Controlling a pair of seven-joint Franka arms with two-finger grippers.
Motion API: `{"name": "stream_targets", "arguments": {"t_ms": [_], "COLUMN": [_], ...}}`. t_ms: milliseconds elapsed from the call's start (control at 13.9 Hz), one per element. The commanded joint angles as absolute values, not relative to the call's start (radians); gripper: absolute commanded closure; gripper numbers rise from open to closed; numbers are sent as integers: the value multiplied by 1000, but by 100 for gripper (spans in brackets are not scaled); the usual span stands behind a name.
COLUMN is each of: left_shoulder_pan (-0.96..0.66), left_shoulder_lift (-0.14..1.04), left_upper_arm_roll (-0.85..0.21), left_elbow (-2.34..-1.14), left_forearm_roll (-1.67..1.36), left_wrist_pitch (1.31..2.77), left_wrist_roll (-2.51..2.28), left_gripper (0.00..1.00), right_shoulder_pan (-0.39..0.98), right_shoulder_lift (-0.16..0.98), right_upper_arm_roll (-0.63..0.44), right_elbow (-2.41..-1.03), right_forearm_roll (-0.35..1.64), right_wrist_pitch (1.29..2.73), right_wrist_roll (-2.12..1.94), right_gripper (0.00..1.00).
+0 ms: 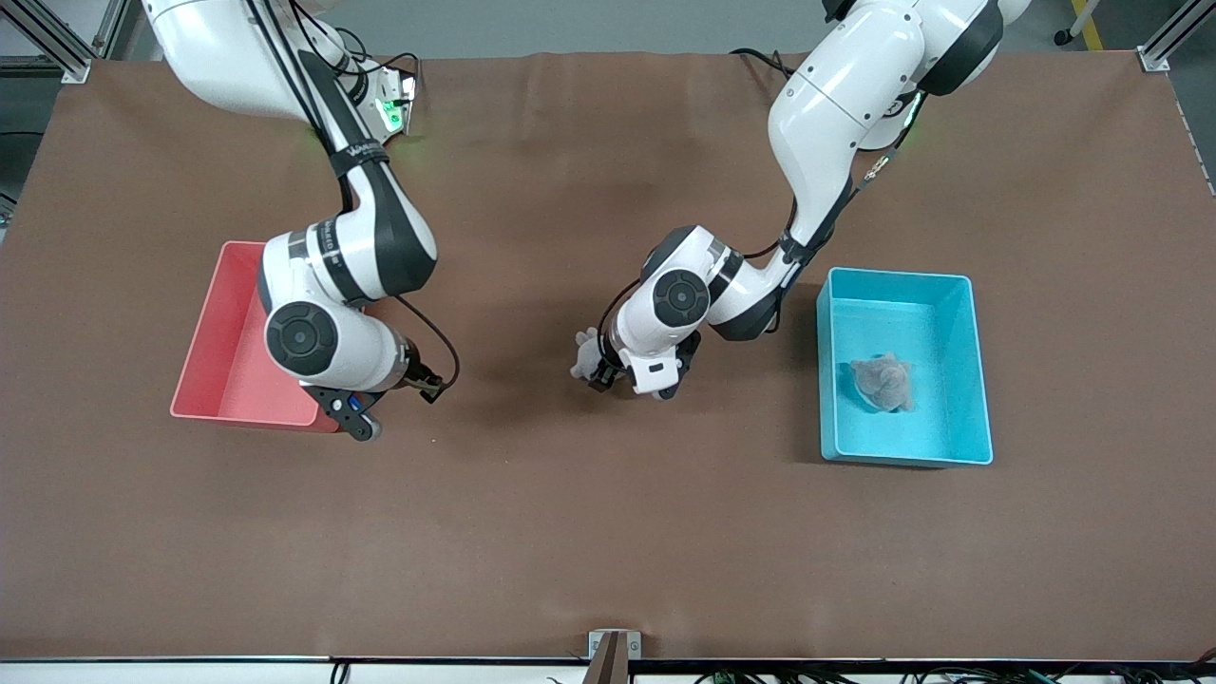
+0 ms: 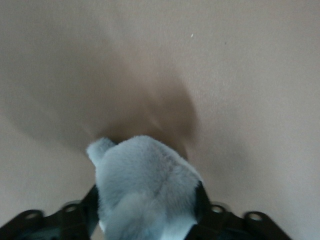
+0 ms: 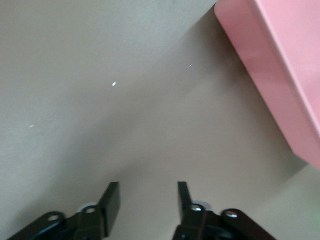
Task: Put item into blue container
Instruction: 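Grasp the second plush with the left gripper while the right gripper releases, then carry the second plush with the left gripper and lower it into the blue box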
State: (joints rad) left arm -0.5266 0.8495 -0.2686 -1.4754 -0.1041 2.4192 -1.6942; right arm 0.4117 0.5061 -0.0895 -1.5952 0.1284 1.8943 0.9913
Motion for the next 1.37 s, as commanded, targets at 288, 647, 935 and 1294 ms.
{"name": "stream_targets", "arguments": {"t_ms": [288,647,935,1294], "left_shoulder_pan": [-508,-367,-211,-13], "left_shoulder_lift": [831,617,493,451], "left_upper_arm_roll": [-256,-261,-259,-258], "left_elbow": [-1477,-1476,-1480,-1511], "left_forearm_roll": [-66,-58,-57,-3], "left_wrist_pitch": [2404,2113,1870,1749], "left_wrist_roll": [-1677,-1443,-1188,-835], "left_gripper": [100,100,100,100], "right_shoulder_pan": [310,267,242,190], "right_shoulder_lift": [477,474,477,477], "right_upper_arm_roll": [-72,-72,-71,-71], "right_elbow": [-1718,-1772,-1787,-1821], "right_forearm_roll": [110,75,45,44], "right_wrist_pitch": [1976,2026,2054,2098], "right_wrist_roll": [839,755,709,623], "right_gripper": [87,0,0,0]}}
